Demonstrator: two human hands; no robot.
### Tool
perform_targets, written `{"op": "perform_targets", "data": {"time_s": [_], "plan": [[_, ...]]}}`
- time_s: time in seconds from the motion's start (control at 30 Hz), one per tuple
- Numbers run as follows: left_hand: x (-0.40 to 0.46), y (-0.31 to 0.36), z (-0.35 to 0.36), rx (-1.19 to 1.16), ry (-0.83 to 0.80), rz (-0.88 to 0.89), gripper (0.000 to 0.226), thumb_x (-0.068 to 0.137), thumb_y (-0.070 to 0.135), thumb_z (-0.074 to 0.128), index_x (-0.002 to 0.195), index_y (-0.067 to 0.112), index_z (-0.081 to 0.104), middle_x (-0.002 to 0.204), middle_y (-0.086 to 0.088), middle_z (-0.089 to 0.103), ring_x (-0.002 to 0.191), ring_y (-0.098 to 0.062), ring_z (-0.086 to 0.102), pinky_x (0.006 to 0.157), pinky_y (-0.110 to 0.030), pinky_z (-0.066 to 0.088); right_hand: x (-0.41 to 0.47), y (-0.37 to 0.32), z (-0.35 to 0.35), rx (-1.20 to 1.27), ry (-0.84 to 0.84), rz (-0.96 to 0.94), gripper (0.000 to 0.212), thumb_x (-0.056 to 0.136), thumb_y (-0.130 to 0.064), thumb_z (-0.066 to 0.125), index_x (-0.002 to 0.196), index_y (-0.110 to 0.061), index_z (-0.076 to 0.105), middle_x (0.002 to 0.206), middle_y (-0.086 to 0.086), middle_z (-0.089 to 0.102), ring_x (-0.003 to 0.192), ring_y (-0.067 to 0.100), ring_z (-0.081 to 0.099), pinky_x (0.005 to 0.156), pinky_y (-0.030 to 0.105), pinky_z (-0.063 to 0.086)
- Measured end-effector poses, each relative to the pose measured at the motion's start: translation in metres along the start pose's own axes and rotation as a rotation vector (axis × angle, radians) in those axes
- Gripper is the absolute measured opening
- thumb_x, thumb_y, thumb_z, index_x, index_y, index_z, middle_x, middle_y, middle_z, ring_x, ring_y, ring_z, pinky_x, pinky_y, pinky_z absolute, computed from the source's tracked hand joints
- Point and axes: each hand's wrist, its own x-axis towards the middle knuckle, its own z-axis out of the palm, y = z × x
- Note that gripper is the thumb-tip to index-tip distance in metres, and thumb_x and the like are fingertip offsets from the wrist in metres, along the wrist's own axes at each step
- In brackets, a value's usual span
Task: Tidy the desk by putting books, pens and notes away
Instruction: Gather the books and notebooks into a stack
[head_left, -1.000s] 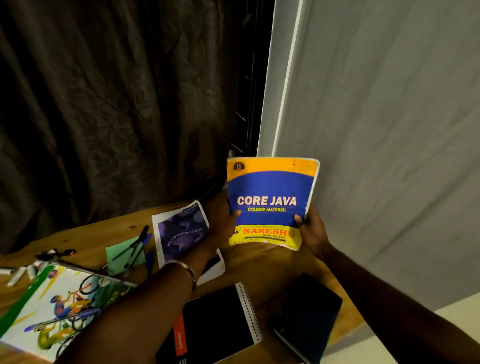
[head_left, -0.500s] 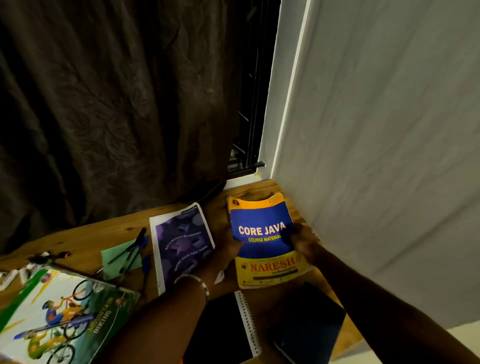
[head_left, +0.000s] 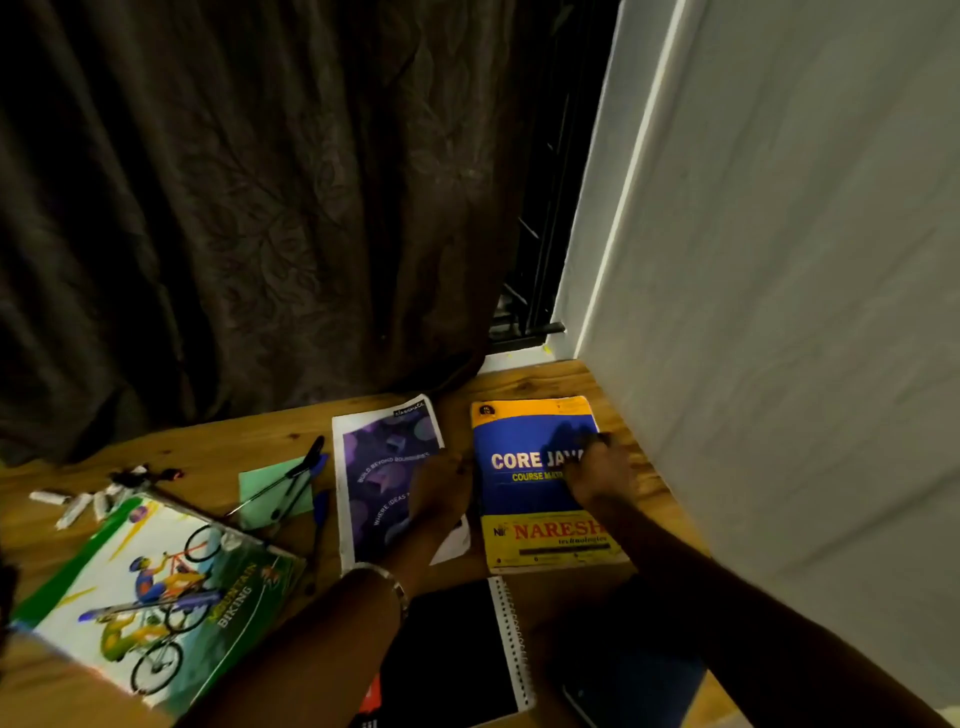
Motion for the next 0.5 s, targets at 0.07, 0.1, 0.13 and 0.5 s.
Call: {"op": "perform_targets", "data": {"time_s": [0.07,0.1,0.13,0.5], "plan": [[-0.003,-0.015,-0.016,0.02,0.057,-0.066,0.031,0.1,0.024,0.038,0.116,0.005,0.057,0.116,-0.011,0.059,0.113,-0.026,0.056,0.099,-0.035,0.044,-0.004,-0.026,0.008,0.06,-0.048,-0.052,0.037,0.091,-0.019,0.061,0.125,-0.008,0.056,0.129,0.014,0.055,0.12,0.029,0.052,0.099,0.037,0.044],[-0.001,-0.028,-0.023,0.003,0.101,-0.112,0.031,0.1,0.024,0.04,0.119,0.005,0.055,0.119,-0.013,0.058,0.114,-0.027,0.055,0.1,-0.037,0.043,-0.006,-0.04,0.014,0.109,-0.093,-0.074,0.034,0.091,-0.017,0.061,0.123,-0.008,0.058,0.126,0.014,0.058,0.118,0.028,0.055,0.097,0.035,0.045],[-0.001,-0.037,-0.032,-0.031,0.146,-0.151,0.032,0.098,0.025,0.043,0.119,0.005,0.056,0.119,-0.015,0.059,0.113,-0.03,0.056,0.099,-0.04,0.044,-0.009,-0.054,0.019,0.13,-0.151,-0.105,0.03,0.092,-0.017,0.06,0.121,-0.009,0.059,0.124,0.013,0.061,0.116,0.027,0.057,0.096,0.034,0.045],[-0.006,-0.086,-0.072,-0.14,0.002,-0.497,0.069,0.085,0.053,0.053,0.134,0.005,0.042,0.133,-0.018,0.049,0.121,-0.034,0.051,0.101,-0.043,0.046,-0.054,-0.113,0.087,0.19,-0.502,-0.213,0.04,0.09,-0.021,0.06,0.129,-0.011,0.053,0.126,0.012,0.058,0.117,0.032,0.055,0.1,0.037,0.044]]}}
